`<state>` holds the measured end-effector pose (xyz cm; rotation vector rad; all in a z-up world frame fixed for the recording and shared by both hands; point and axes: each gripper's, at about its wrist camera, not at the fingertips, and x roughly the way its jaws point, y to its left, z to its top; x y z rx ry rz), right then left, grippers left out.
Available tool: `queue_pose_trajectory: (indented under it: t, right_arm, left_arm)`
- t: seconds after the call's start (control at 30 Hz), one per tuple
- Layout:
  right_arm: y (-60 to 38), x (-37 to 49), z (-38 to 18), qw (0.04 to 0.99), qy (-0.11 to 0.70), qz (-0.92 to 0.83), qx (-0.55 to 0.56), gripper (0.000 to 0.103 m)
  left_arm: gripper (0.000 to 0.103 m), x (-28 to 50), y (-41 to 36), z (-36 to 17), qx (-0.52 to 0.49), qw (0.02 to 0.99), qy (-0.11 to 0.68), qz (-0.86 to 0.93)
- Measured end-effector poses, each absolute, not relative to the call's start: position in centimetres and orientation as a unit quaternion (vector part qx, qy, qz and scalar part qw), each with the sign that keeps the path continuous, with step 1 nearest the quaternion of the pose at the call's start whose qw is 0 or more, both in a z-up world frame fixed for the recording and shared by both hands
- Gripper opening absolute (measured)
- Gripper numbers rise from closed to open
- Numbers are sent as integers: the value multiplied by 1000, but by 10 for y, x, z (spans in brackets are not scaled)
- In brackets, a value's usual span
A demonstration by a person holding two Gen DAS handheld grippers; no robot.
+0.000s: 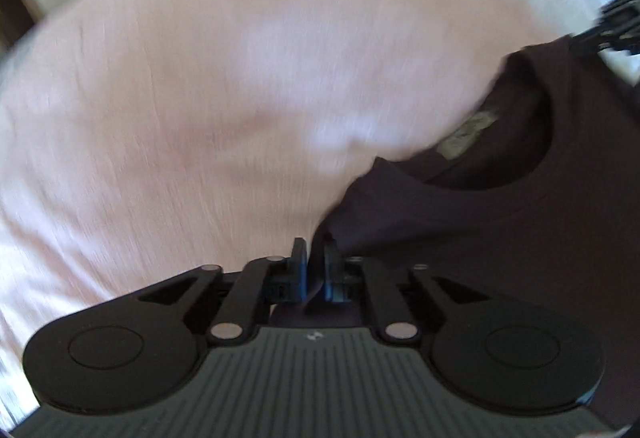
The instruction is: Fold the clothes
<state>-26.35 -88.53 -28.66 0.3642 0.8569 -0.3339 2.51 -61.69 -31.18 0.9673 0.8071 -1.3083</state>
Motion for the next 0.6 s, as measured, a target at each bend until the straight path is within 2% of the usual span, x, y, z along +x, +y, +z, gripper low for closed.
queue_pose_trajectory:
  t: [0.03, 0.1, 0.13, 0.17, 0.3, 0.43, 0.5, 0.53, 0.6]
  right_arm:
    - [-888, -264, -298, 871, 420, -169, 190, 4]
    - [-891, -270, -310, 856, 427, -198, 214, 23]
    - [-891, -275, -311, 850, 424, -218, 222, 52]
    - [-891, -282, -306, 851, 411, -237, 225, 59]
    - [-881, -317, -280, 847, 384, -272, 247, 59]
    - [-824, -335, -254, 857, 390, -251, 225, 60]
    - [-790, -334, -255, 861, 405, -227, 207, 75]
    - [-772, -331, -261, 863, 415, -212, 195, 87]
    - [-747, -321, -279, 863, 434, -197, 170, 88]
  left_arm:
    - [15, 27, -616, -316, 413, 619, 356, -565]
    - [20, 27, -614, -312, 396, 632, 363, -559]
    - [24, 26, -612, -307, 390, 639, 361, -556]
    - [30, 24, -610, -301, 388, 647, 354, -553]
    - [30, 18, -605, -275, 376, 667, 331, -552]
    - [30, -11, -595, -260, 353, 659, 339, -571]
    - [30, -33, -589, -257, 343, 650, 351, -581]
    - [30, -45, -587, -258, 339, 644, 356, -586]
    - [30, -69, -588, -263, 337, 632, 367, -593]
